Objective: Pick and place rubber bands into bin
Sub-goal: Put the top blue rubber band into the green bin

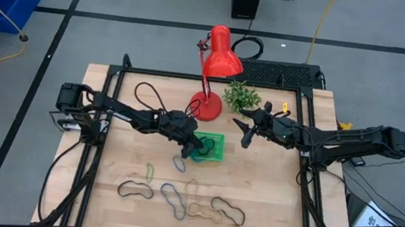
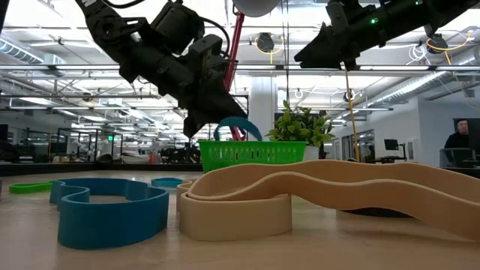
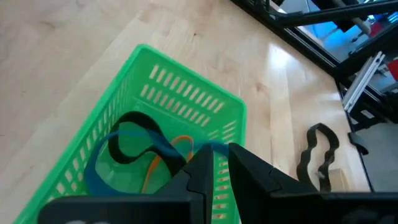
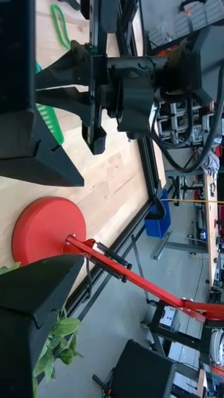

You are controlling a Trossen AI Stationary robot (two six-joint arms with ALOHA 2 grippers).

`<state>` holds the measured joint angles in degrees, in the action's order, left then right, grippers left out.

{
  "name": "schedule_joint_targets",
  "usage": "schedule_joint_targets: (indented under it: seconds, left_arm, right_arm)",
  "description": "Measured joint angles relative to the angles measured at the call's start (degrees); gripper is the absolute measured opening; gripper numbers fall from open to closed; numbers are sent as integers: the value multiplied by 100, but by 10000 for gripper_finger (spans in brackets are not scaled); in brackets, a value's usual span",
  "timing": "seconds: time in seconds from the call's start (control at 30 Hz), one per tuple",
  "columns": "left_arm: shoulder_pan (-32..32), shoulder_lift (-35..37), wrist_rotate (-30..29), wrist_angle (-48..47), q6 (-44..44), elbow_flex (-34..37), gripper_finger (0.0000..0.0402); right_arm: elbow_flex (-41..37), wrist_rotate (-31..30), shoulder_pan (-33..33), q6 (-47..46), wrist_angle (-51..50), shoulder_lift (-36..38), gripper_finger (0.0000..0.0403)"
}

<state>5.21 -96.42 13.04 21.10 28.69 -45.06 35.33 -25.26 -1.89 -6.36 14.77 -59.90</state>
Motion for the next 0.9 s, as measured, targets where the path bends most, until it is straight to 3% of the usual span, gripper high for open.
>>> schedule_joint_targets:
  seconds: [0.43,0.7,0.9]
  left_arm:
    - [52,266,-4,-15,-361,2,64]
    - [76,1086,107,-133,-995,2,141]
    - [74,1734,403,-116,-329,-4,178]
  right_arm:
    - [0,0,0,1,-3,0,180]
    - [0,2,0,1,-6,0,180]
    - [0,2,0,1,-5,0,180]
